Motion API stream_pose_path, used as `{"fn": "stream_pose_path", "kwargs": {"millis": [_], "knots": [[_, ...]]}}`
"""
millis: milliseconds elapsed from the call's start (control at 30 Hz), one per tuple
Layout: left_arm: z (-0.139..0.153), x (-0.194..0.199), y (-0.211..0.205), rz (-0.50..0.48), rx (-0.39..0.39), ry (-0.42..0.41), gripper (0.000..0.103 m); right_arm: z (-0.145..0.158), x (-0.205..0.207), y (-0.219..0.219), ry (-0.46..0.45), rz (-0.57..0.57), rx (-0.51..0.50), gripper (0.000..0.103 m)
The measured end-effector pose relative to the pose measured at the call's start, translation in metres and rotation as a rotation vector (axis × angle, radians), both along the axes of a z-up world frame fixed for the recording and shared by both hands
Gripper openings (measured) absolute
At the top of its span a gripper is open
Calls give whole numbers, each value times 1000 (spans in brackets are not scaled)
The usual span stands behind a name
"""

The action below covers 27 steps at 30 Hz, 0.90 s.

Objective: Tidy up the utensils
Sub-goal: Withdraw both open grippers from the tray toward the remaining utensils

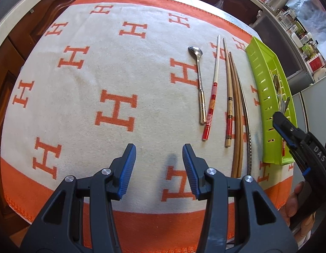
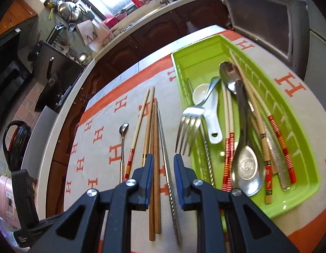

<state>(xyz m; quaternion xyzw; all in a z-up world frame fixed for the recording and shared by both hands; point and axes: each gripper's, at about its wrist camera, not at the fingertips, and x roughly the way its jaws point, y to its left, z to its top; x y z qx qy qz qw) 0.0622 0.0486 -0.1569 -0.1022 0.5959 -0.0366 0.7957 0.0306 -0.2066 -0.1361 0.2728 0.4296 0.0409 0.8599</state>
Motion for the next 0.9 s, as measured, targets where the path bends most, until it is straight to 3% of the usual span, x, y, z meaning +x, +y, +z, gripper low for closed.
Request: {"fn": "stream_pose_path", "kwargs": {"millis": [200, 367, 500, 900], "knots": [[0, 0, -1, -8, -2, -1, 42, 7, -3, -13, -18, -77, -5, 19], [0, 0, -1, -7, -3, -1, 42, 5, 0, -14, 14, -71, -6, 19], [0, 0, -3, -11, -1, -1, 42, 2, 10, -16, 46, -75, 23, 27], [-2, 2, -7, -20, 15, 11, 42, -16, 43, -37, 76, -127, 185, 27]]}}
